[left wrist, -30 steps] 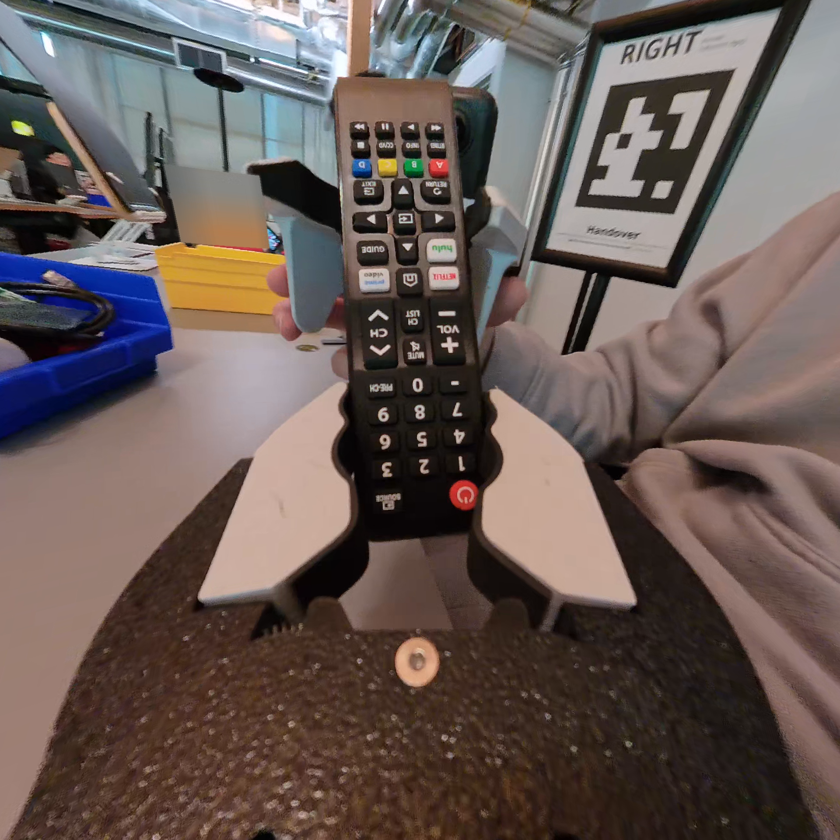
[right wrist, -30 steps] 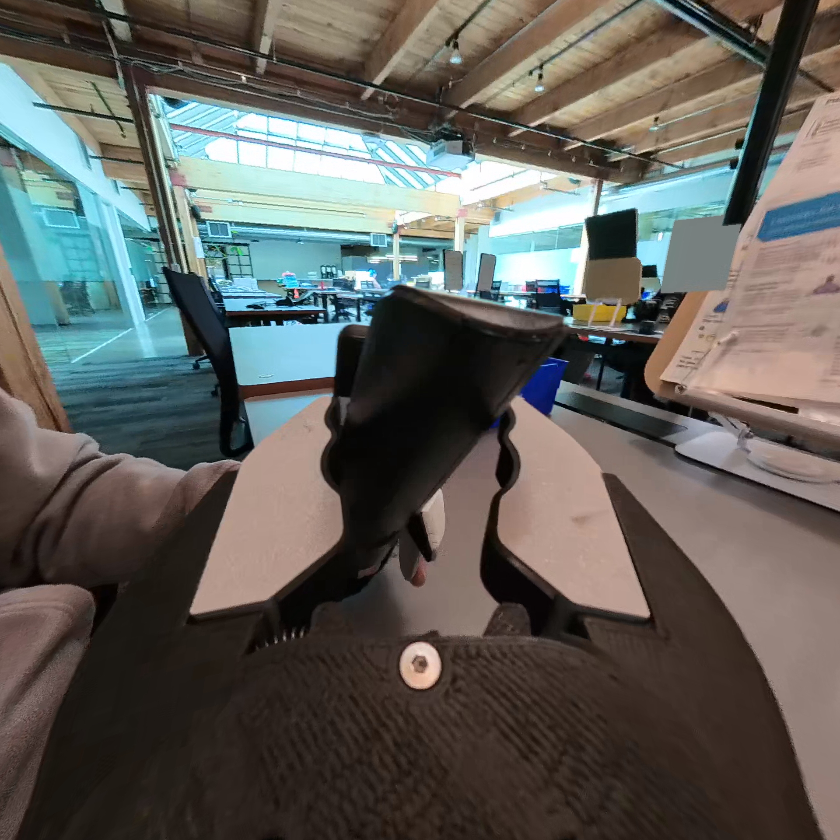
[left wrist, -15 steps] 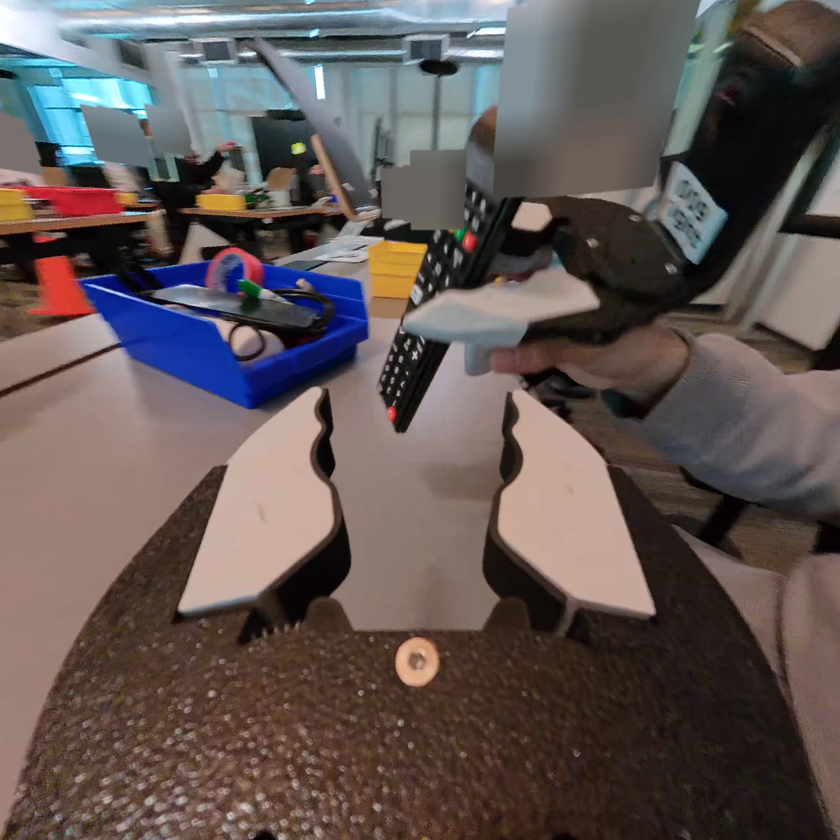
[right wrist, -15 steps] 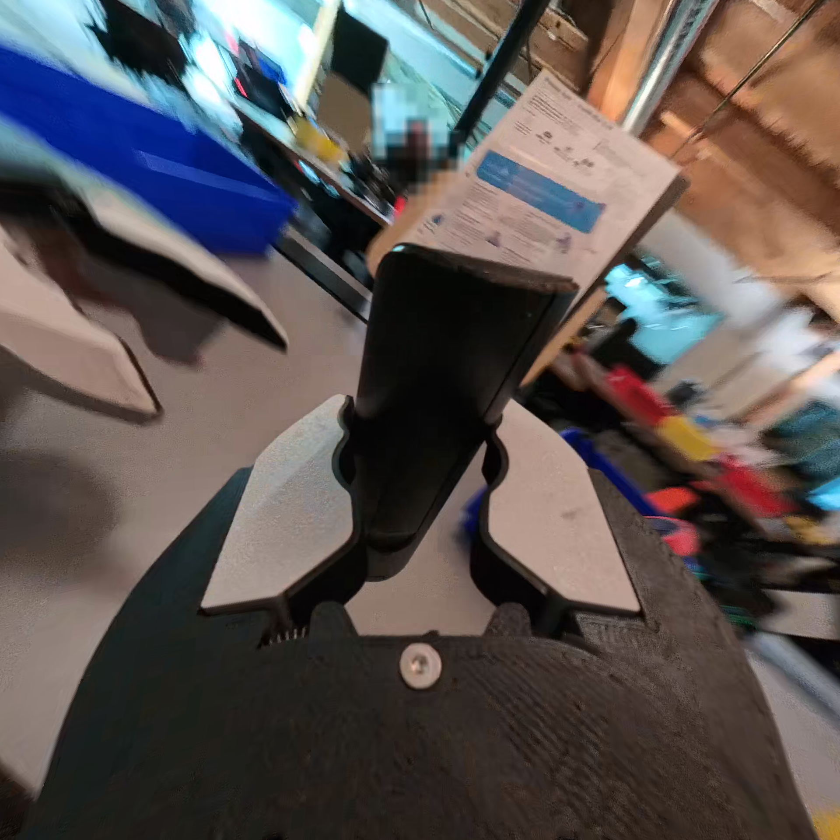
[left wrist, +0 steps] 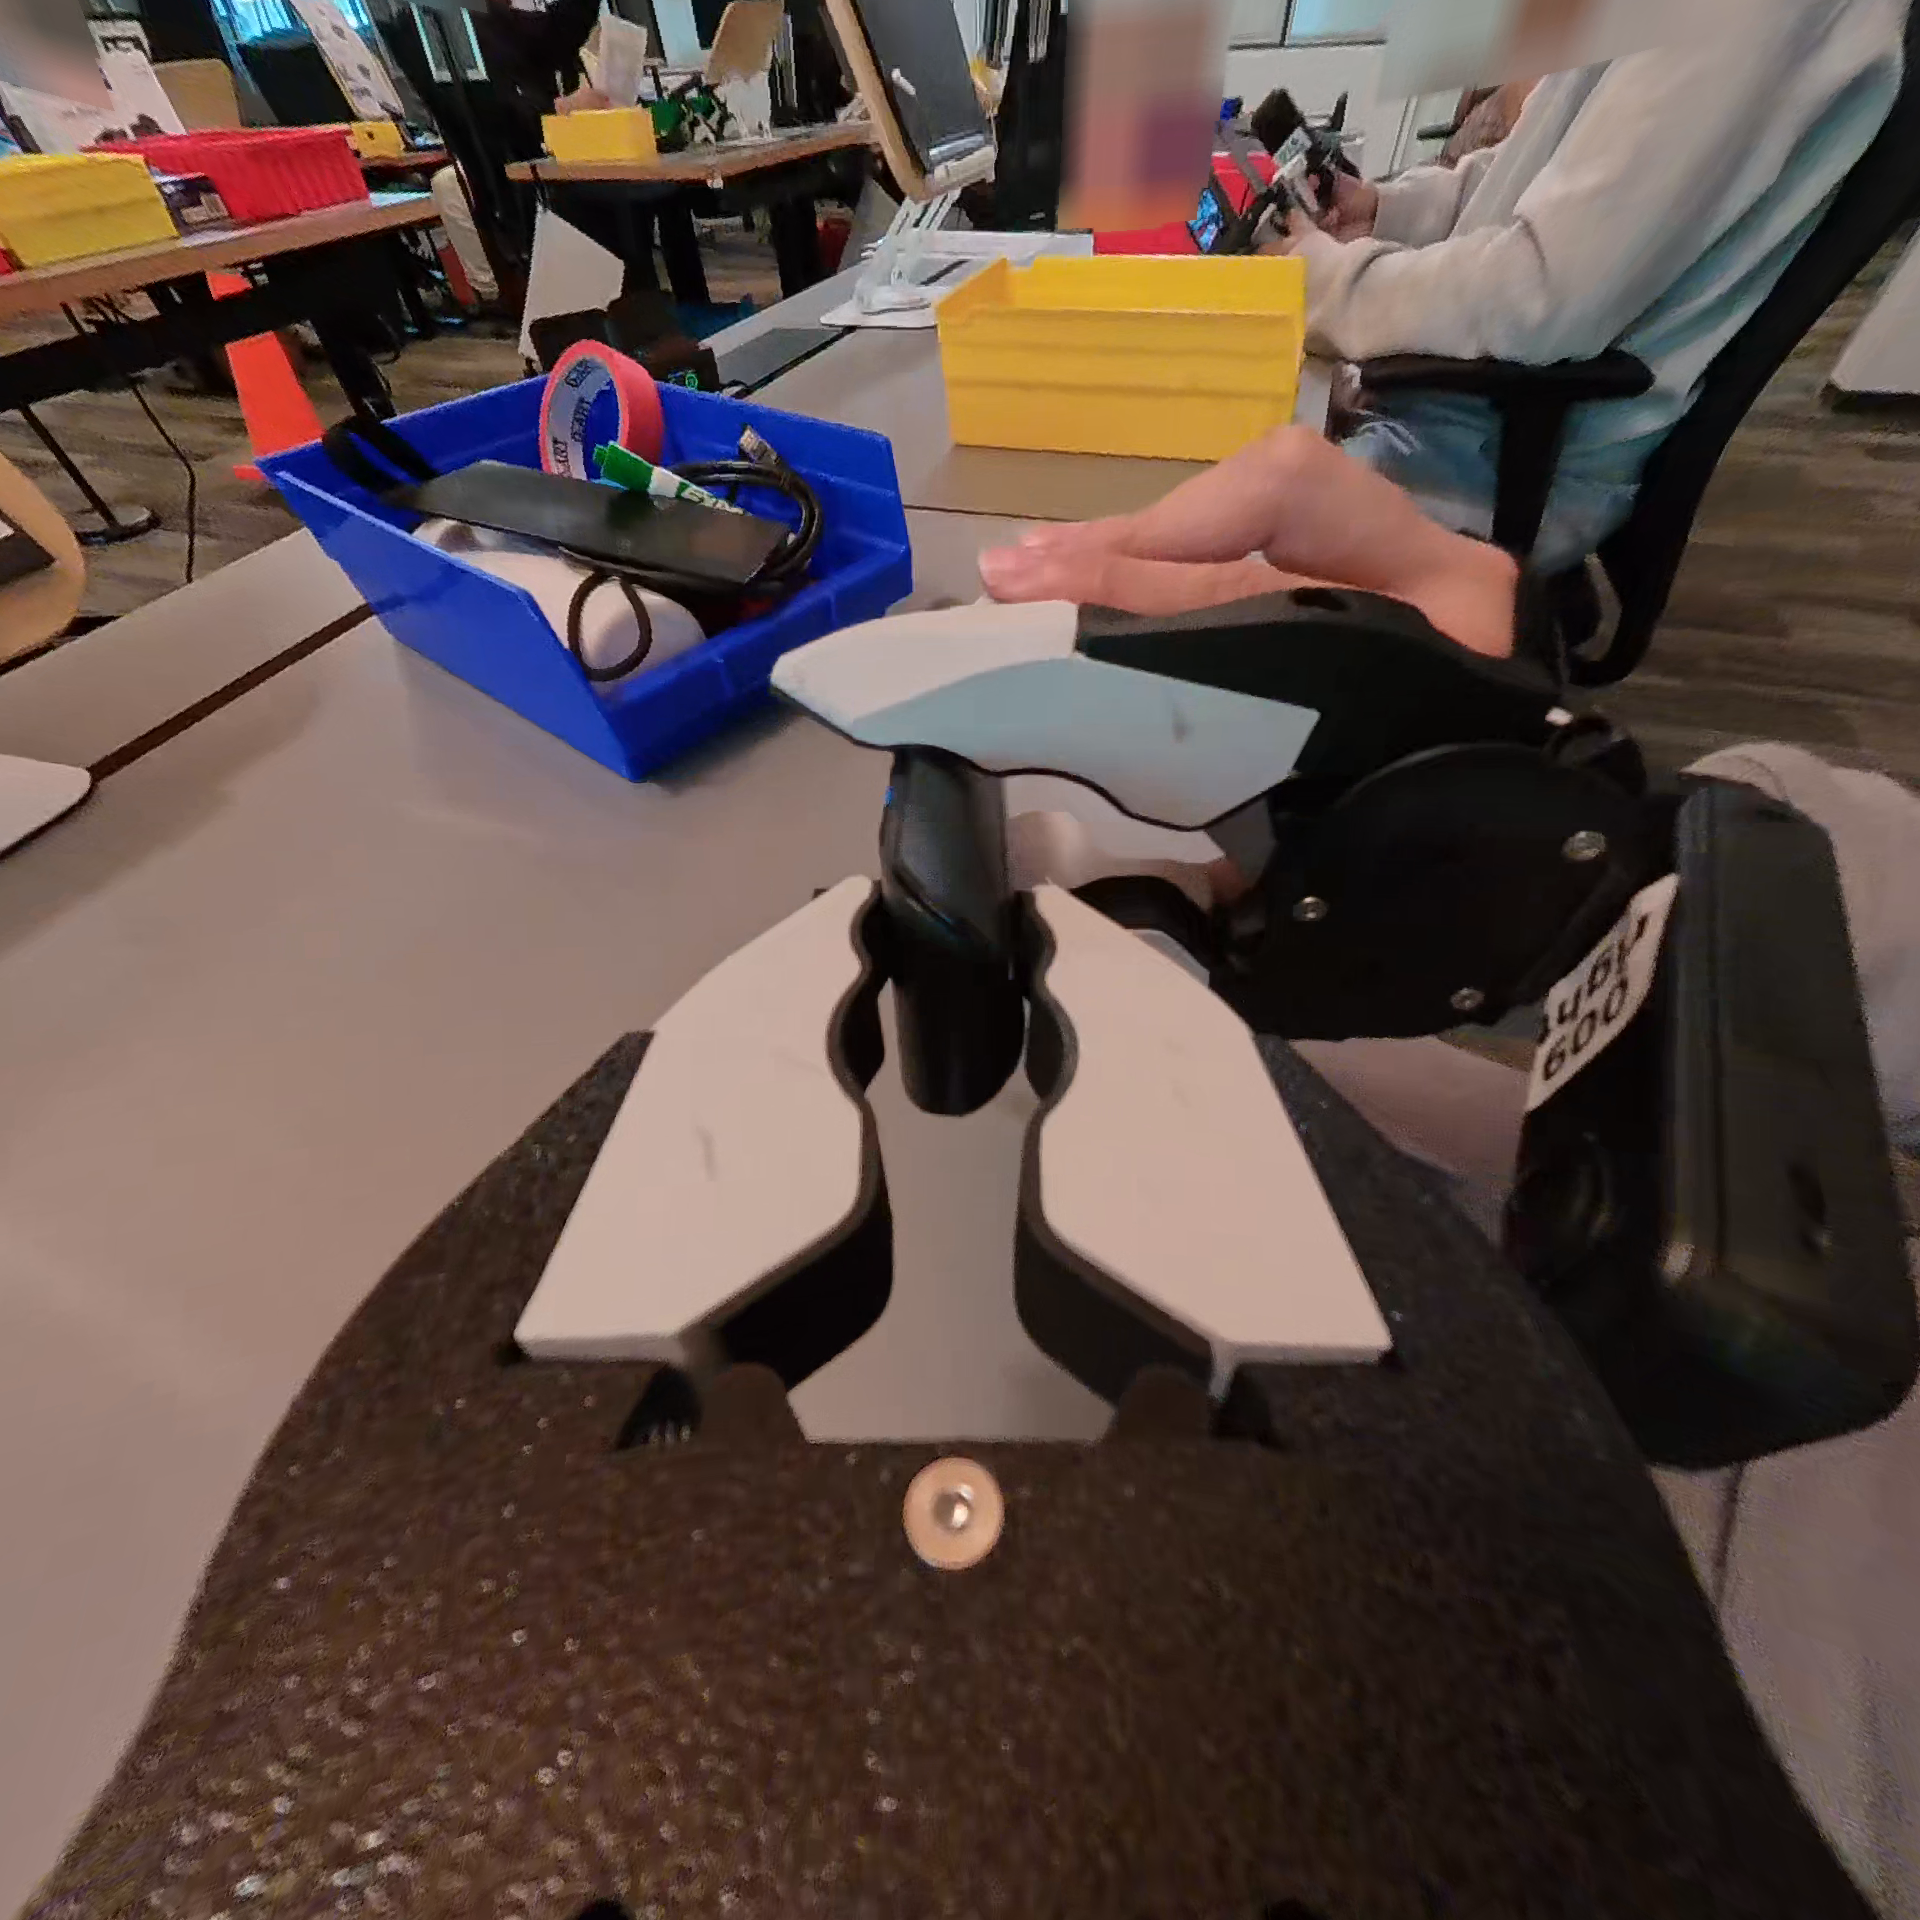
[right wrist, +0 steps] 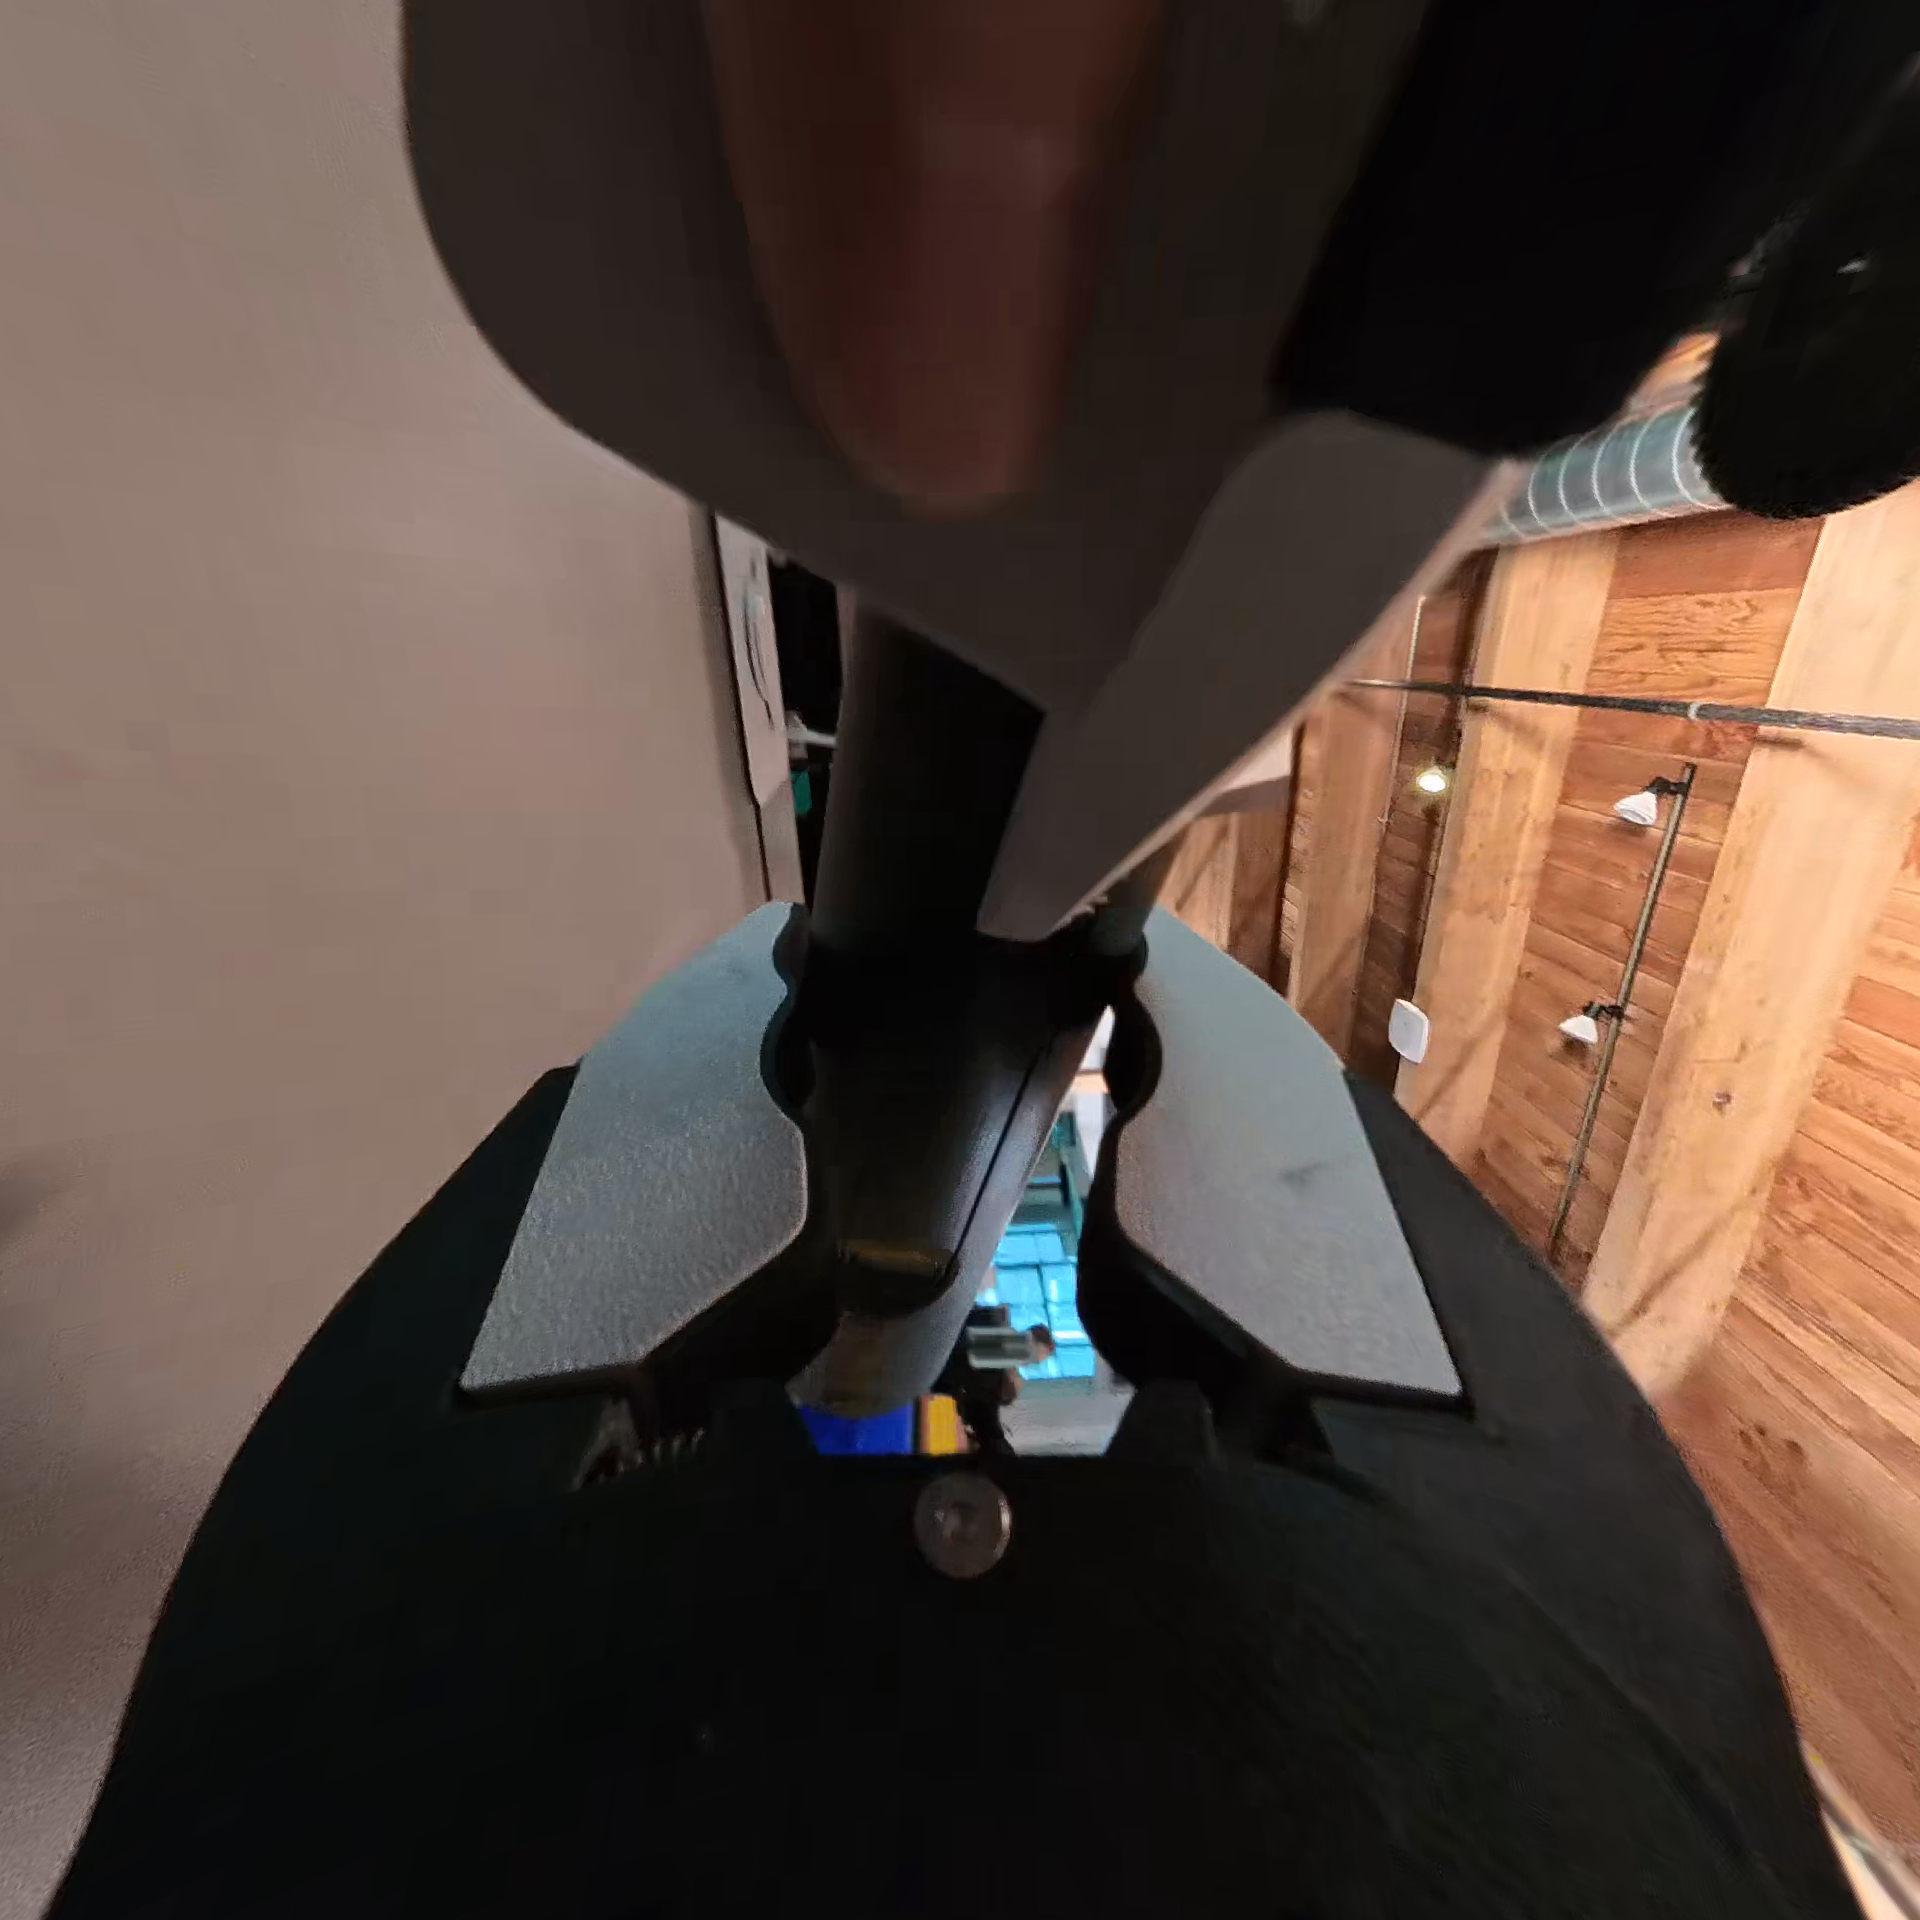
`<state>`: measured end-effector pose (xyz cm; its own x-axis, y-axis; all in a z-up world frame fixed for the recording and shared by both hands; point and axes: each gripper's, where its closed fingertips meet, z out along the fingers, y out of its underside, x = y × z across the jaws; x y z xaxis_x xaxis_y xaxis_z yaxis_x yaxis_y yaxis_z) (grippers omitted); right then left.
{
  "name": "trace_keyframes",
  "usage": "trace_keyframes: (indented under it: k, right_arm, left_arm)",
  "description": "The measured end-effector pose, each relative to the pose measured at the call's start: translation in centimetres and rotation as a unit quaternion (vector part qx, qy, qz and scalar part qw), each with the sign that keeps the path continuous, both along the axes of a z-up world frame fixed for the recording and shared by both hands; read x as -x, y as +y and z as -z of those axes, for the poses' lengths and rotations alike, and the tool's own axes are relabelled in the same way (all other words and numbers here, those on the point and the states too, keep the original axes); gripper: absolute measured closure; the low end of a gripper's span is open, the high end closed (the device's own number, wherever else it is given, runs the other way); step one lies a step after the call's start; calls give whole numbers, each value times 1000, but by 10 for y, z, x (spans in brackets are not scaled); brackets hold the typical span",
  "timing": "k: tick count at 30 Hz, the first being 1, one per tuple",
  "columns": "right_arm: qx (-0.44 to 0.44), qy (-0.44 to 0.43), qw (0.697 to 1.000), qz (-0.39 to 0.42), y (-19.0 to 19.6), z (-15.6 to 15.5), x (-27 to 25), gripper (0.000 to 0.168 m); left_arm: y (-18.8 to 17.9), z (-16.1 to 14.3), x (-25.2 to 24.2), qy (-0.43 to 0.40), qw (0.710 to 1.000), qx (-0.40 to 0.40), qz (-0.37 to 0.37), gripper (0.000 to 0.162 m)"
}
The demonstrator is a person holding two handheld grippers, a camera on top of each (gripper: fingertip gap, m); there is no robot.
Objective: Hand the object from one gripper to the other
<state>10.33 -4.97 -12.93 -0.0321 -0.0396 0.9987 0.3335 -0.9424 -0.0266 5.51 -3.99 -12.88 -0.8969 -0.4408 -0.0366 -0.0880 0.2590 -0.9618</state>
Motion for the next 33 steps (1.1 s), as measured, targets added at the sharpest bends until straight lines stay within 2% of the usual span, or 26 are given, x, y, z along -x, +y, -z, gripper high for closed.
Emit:
trace_keyframes:
  k: [5,9,11,12,14,17,19,21,22,23,24,27,31,33]
  right_arm:
    - [-110,86,990,-38,-3,5,-6,114]
    - [-251,137,958,-35,-30,-11,-18,87]
    - [-350,190,916,-46,-39,-16,-21,74]
    - [-408,227,882,-62,-40,-17,-21,69]
    - [-516,303,795,-99,-38,-18,-21,67]
    - [-638,402,636,-164,-29,-20,-18,73]
    - [-674,467,525,-228,-12,-22,-7,80]
    - [-679,514,428,-301,4,-31,12,96]
    - [-683,521,390,-332,9,-38,19,102]
    - [-691,514,368,-351,9,-44,22,108]
    - [-696,500,361,-367,8,-48,24,116]
    - [-702,468,367,-391,2,-54,26,131]
    - [-697,473,341,-417,3,-59,31,139]
    - [-691,475,346,-421,6,-59,35,143]
  left_arm:
    - [6,-3,-8,31,997,66,24,140]
    - [30,-17,-29,50,988,148,1,140]
    - [43,-28,-35,46,980,194,-5,140]
    - [49,-35,-36,42,974,224,-2,140]
    - [58,-46,-37,39,961,273,4,140]
    - [62,-55,-35,36,947,317,21,140]
    - [58,-59,-29,42,937,345,47,140]
    - [51,-60,-21,55,926,366,76,140]
    - [47,-59,-18,59,922,371,90,140]
    - [43,-57,-14,62,921,372,102,140]
    - [38,-53,-11,64,921,368,111,140]
    - [29,-48,-7,76,913,380,128,140]
    - [24,-43,-6,115,896,402,153,140]
    - [25,-40,-5,143,881,417,172,140]
